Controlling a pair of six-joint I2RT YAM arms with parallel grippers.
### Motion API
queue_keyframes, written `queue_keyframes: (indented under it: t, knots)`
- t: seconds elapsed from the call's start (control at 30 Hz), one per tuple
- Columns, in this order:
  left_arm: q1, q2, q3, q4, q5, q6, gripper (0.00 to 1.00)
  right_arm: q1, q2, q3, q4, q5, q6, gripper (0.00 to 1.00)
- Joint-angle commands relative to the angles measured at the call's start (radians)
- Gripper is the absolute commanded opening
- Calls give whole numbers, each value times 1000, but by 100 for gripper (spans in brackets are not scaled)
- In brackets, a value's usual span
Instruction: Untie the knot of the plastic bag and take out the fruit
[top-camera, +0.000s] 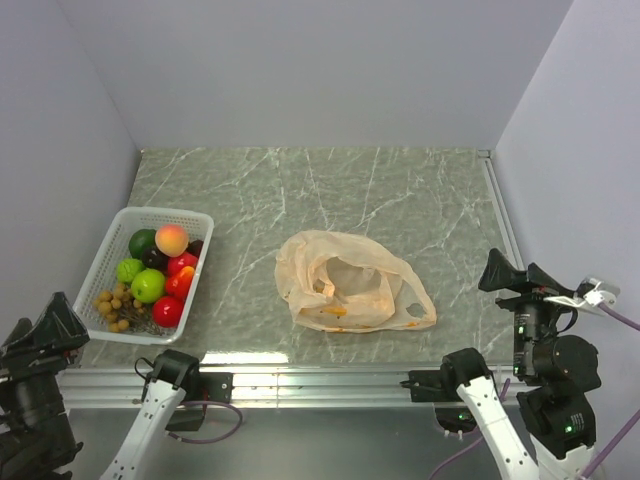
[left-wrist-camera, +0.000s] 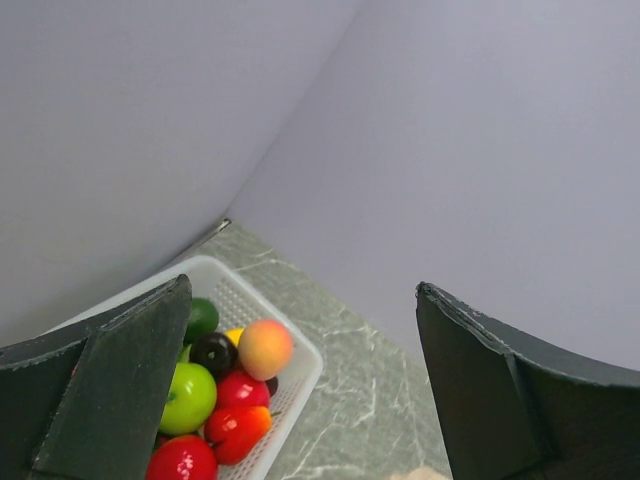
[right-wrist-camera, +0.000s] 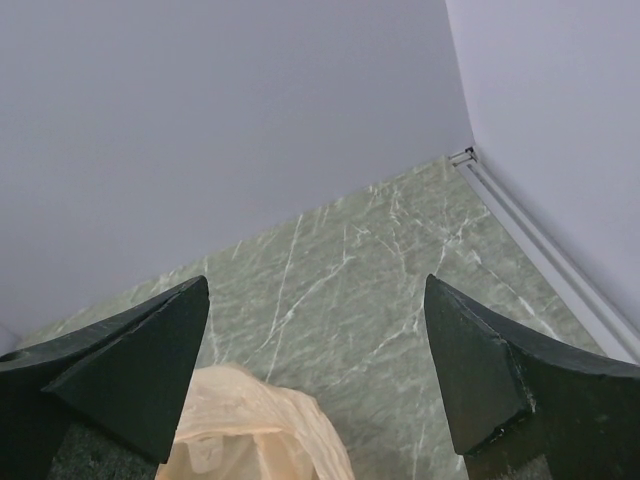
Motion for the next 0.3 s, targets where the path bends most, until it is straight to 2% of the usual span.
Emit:
queue_keyframes:
  t: [0.0,0.27]
  knots:
    - [-1,-11,-10,75,-4,30,99,-4,-19,-9,56,-10,-27,94]
    - [1,-6,-23,71,27,5,100,-3,-30,-17,50,-9,-32,95]
